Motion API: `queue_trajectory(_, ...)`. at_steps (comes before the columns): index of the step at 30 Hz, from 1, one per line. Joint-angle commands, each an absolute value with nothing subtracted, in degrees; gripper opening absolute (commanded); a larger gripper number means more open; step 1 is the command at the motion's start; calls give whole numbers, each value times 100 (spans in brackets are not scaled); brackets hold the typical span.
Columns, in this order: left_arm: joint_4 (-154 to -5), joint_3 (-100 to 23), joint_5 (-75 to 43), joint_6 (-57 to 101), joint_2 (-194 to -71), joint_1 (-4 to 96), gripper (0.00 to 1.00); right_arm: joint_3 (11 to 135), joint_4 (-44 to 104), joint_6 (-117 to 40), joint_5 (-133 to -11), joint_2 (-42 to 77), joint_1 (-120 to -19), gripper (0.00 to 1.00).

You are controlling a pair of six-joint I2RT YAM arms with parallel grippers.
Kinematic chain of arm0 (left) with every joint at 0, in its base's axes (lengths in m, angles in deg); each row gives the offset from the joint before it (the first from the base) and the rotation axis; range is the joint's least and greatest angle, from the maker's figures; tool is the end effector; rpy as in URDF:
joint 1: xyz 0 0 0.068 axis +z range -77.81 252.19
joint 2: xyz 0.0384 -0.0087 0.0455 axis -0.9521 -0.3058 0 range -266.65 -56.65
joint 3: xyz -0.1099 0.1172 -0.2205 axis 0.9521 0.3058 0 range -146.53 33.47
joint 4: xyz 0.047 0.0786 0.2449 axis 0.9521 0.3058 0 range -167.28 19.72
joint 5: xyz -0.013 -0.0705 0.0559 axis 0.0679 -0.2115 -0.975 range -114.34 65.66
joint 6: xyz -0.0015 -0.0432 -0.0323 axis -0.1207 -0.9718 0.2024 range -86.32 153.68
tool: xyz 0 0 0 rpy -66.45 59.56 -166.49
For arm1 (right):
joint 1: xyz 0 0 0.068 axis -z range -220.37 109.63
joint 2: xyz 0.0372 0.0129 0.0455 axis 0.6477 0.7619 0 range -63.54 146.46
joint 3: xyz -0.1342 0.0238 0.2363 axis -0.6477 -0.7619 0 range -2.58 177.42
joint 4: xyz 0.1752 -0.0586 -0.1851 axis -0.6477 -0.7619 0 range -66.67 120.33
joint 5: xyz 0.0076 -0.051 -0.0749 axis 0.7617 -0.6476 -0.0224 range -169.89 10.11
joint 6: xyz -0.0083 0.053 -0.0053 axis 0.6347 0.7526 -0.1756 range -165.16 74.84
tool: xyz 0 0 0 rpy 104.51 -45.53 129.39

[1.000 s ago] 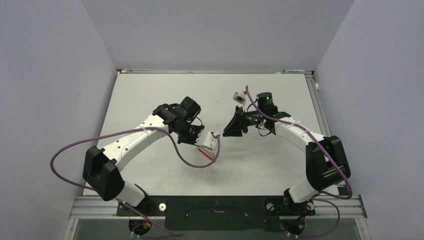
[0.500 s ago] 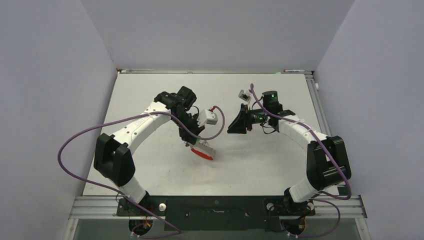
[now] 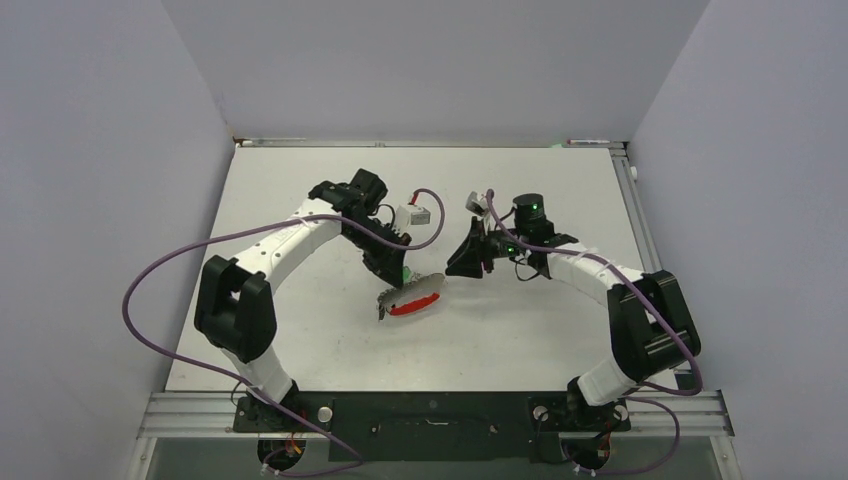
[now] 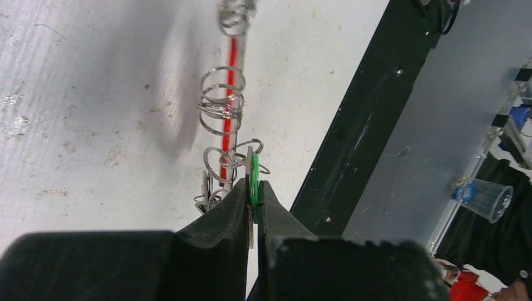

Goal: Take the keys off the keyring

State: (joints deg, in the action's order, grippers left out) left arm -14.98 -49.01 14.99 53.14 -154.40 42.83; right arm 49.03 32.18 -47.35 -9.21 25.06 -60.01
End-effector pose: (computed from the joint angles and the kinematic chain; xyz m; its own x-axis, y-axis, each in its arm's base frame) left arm 0.2762 -0.1813 0.2692 -0.6365 0.6539 -0.4091 0.7533 0.4130 -0.5119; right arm 0.2858 0.1377 0.2285 -0.5095 -0.1953 -0.8380 -0.8582 0.0447 0.5114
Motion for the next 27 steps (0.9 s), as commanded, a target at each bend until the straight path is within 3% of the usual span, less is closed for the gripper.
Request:
queue_trajectory(1, -2032, -4814, 2172, 4731, -15591, 4407, 0, 4491, 4962, -4619, -1330, 2331, -6291, 35)
queue_trajectory(10, -2218, -4533, 2349, 4775, -15705, 4591, 0, 4385, 5467, -4885, -1507, 2355, -6629, 34)
queue_trajectory(20, -1642, -4702, 2461, 5777, -16015, 4714, 0, 3613, 7815, -5118, -2013, 2830, -7272, 34)
queue_trajectory(27, -1507, -4652, 2558, 6135, -16007, 4723, 0, 3504, 8113, -5532, -2058, 3163, -7574, 36)
